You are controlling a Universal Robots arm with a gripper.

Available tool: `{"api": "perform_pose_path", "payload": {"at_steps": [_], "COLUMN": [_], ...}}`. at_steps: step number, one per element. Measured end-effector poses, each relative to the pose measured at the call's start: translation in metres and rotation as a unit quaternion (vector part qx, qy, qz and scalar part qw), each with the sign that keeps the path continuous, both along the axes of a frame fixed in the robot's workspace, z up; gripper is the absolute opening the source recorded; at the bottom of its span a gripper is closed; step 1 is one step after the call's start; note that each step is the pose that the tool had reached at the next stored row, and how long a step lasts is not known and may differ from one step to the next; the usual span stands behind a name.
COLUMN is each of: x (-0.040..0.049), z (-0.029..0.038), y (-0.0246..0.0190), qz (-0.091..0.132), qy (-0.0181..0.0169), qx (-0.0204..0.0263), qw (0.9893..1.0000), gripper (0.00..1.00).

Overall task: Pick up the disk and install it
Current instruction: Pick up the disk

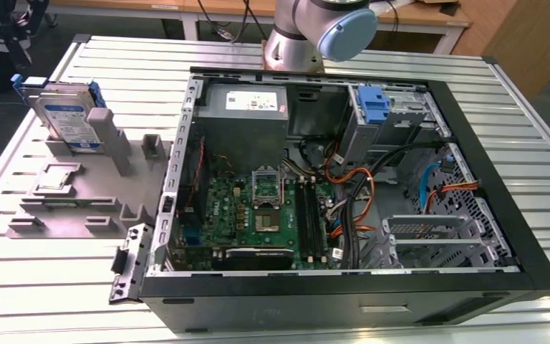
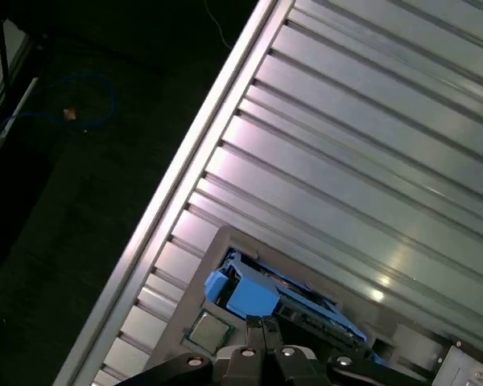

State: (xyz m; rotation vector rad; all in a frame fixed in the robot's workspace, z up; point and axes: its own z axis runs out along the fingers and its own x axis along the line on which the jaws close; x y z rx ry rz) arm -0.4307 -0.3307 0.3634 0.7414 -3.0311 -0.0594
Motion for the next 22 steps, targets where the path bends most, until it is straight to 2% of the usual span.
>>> {"api": "perform_pose_path", "payload": {"at_steps": [3,6,8,11,13,16,19,22], "x": [0.0,0.0,0.0,0.0,0.0,0.0,0.0,0.0], "z": [-0.0007,-0.0013,-0.0017,-0.0022,-0.0025,-0.0029,-0.0034,-0.0039], "y": [0.0,0.0,0.0,0.0,0.0,0.0,0.0,0.0], "qz": [0.028,0.054,0.072,0.1,0.118,0.145,0.172,0.199], "qy": [0.0,0.0,0.0,0.0,0.0,0.0,0.0,0.0], "qx": [0.0,0.0,0.0,0.0,0.0,0.0,0.0,0.0], "qw": [0.9996,0.9985,0.9974,0.995,0.993,0.9895,0.9851,0.9801], "gripper": [0.11,0.11,0.11,0.11,0.11,0.11,0.11,0.11]}}
